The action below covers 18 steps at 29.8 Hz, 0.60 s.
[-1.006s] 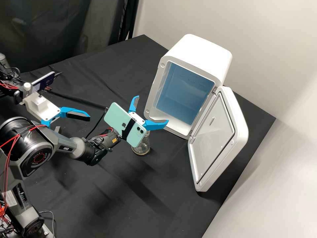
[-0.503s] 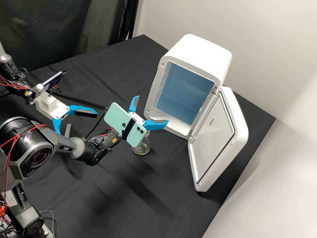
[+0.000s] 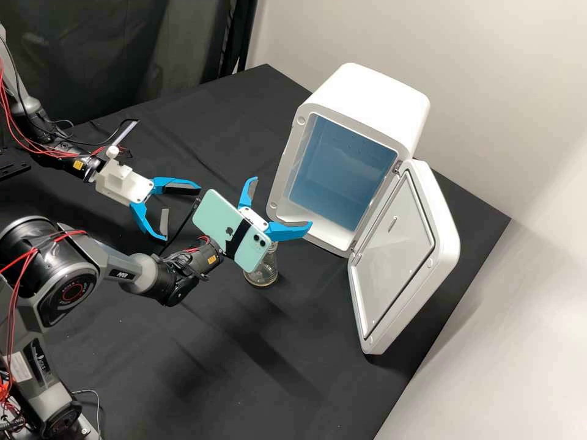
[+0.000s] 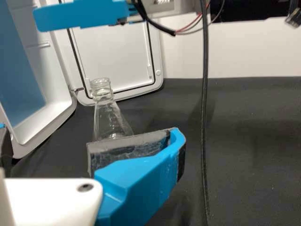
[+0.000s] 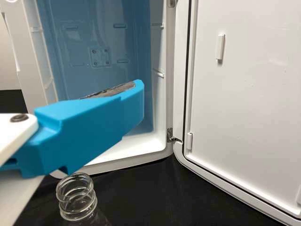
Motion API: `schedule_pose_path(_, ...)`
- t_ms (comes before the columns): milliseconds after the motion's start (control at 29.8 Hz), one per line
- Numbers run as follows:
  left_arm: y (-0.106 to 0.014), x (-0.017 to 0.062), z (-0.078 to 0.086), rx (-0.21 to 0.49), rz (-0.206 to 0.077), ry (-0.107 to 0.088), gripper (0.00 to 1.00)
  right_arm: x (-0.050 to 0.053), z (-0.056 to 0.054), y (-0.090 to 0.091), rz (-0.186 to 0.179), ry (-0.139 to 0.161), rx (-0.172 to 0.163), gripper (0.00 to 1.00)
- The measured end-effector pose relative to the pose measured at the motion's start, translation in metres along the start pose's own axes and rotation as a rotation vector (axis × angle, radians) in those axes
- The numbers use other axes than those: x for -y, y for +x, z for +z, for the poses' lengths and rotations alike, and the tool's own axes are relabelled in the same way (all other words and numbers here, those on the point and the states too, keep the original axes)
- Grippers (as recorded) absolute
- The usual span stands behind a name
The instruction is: Place the flask in the incubator
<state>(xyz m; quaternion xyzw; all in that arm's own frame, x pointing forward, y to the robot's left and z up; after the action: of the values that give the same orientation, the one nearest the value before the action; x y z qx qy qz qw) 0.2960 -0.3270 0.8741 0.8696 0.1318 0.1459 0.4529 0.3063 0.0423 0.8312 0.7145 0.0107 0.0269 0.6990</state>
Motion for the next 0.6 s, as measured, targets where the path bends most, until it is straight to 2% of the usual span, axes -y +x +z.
schedule_pose_path(168, 0.000, -0.0002, -0.003, 0.004, -0.002, 0.012, 1.00, 0.000, 0.000, 0.000, 0.000, 0.000, 0.000, 1.00)
schedule_pose_path(335, -0.001, -0.0014, -0.012, -0.015, 0.000, 0.016, 1.00, 0.000, 0.000, 0.000, 0.000, 0.000, 0.000, 1.00)
schedule_pose_path(604, -0.003, -0.0017, -0.033, -0.078, 0.001, 0.006, 1.00, 0.000, 0.000, 0.000, 0.000, 0.000, 0.000, 1.00)
